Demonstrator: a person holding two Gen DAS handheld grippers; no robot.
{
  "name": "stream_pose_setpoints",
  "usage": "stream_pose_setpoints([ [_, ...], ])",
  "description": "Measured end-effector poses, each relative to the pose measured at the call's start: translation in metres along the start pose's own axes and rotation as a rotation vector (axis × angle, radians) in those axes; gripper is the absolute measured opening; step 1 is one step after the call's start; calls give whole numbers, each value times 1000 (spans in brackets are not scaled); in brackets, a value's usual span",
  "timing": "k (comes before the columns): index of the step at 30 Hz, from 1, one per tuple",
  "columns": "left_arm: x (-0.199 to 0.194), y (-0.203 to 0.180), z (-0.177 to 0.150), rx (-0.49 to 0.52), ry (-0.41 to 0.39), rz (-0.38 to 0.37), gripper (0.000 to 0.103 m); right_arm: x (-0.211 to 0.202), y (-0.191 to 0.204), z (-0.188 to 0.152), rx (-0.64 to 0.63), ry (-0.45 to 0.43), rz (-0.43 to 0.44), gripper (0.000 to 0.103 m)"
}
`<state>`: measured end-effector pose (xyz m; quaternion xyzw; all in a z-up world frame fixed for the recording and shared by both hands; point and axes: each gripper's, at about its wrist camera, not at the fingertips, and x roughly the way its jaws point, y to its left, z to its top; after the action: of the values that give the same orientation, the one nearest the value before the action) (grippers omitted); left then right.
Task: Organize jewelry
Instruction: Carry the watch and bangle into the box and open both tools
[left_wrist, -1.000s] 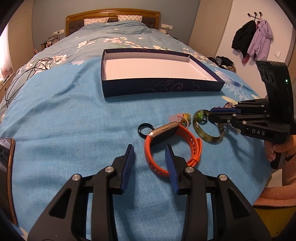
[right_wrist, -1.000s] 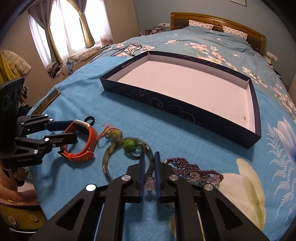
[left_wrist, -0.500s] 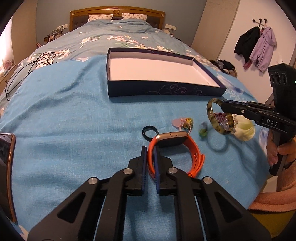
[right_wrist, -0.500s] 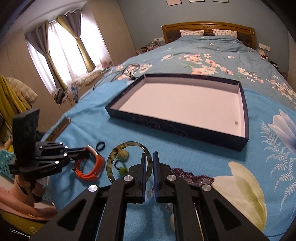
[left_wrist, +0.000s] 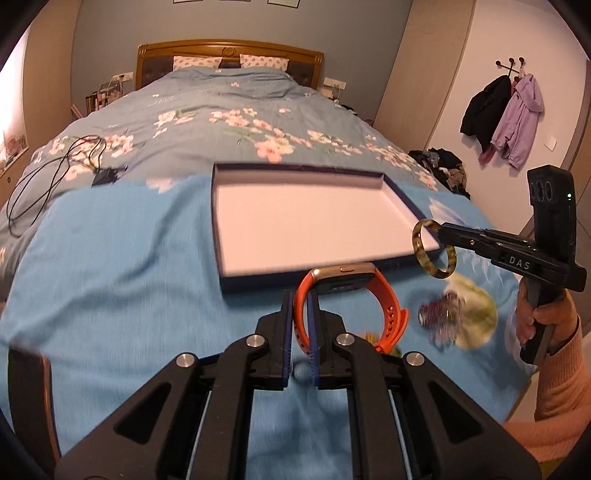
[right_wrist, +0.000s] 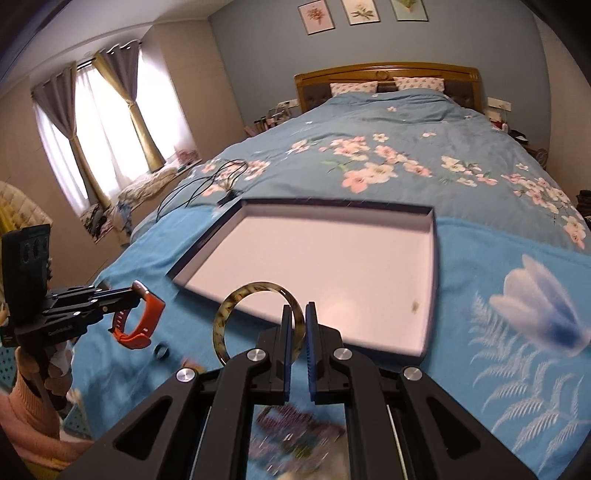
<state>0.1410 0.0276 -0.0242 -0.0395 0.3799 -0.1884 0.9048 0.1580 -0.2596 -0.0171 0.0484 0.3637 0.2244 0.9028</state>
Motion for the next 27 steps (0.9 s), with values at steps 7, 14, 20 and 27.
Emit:
stream_pose_setpoints([
  [7,38,-3,54,35,1,23,8,31,-27,38,42,5,-54,5],
  [14,89,1,102,30,33,26,8,72,-43,67,58,44,-106,5],
  [20,135,9,125,25,84,46,9,105,-48,82,50,95,-141,5],
  [27,180,20,140,24,141,79,9,133,-50,92,45,149,-168,5],
])
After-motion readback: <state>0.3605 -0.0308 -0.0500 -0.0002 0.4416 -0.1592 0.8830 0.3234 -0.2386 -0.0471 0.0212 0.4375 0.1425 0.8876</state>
